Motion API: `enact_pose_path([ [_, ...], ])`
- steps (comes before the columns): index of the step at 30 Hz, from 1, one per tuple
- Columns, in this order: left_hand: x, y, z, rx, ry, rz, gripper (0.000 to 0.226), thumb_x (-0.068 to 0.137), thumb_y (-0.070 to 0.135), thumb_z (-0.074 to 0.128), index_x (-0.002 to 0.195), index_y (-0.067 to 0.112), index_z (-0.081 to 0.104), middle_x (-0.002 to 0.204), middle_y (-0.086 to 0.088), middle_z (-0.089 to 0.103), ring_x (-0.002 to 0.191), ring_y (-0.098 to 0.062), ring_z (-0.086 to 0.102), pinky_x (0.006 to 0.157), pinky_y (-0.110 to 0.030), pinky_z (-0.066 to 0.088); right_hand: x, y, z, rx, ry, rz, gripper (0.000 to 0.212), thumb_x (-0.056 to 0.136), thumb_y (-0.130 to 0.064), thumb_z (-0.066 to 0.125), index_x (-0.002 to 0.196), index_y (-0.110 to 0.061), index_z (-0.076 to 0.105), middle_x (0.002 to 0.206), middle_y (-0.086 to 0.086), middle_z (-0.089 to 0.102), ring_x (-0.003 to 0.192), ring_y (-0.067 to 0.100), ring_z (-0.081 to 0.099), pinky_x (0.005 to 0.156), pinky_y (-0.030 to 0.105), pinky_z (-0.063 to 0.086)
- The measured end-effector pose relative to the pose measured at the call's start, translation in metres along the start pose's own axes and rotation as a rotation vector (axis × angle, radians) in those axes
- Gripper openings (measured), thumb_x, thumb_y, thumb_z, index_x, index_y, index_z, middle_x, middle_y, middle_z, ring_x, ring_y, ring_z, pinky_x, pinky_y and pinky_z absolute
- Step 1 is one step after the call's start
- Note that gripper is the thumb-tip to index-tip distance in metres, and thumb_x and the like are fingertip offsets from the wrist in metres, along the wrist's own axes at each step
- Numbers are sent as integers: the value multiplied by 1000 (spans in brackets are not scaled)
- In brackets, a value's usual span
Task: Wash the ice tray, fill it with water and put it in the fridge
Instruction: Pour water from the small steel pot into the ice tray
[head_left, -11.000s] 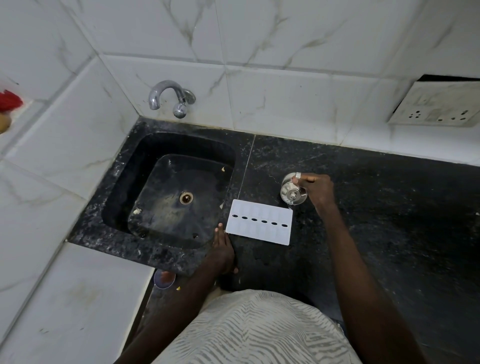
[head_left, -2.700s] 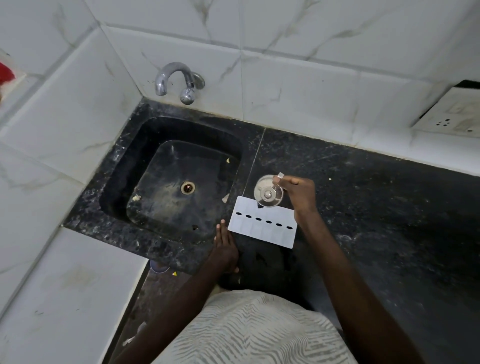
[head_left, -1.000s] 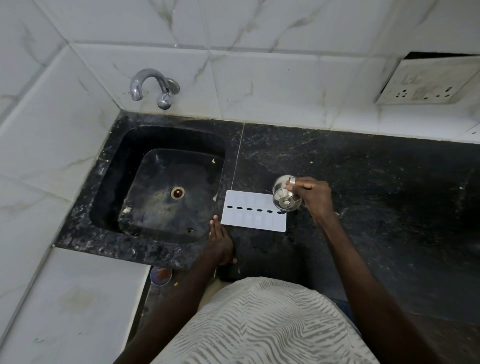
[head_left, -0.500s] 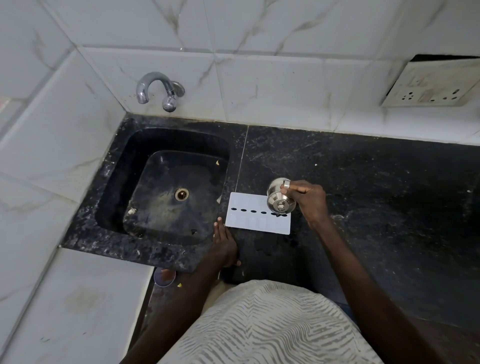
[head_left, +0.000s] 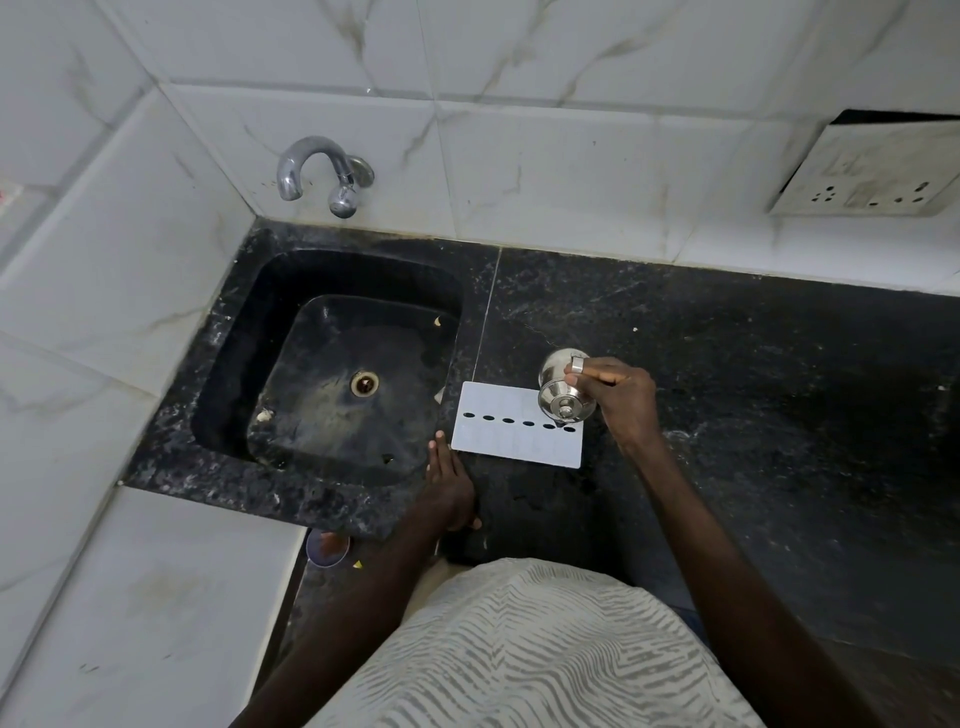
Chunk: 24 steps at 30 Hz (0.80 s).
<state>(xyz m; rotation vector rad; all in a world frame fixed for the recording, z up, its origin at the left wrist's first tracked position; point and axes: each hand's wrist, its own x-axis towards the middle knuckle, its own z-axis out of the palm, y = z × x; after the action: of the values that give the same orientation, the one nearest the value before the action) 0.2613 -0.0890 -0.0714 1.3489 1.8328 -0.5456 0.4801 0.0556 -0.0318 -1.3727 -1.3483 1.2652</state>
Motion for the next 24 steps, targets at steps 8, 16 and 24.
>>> enact_pose_path([
  [8,1,-1,0,-4,4,2,131,90,33,79,152,-16,-26,159,-32,-38,152,-47,-30,131,-51,-2,2,-1,2,16,4,10,20,79,4,85,98,1,81,98,9,79,88,15,75,78,26,61],
  [16,2,0,2,11,18,0,131,90,34,78,152,-15,-26,160,-32,-36,152,-48,-28,131,-52,0,13,-10,10,105,52,189,17,79,-3,86,96,-2,82,97,10,80,90,26,76,83,39,62],
  [24,5,-2,5,42,42,20,130,90,37,78,152,-18,-21,159,-37,-33,151,-52,-26,130,-54,1,11,-11,27,73,-2,154,16,78,-4,88,89,-14,83,96,8,79,90,26,75,86,41,61],
])
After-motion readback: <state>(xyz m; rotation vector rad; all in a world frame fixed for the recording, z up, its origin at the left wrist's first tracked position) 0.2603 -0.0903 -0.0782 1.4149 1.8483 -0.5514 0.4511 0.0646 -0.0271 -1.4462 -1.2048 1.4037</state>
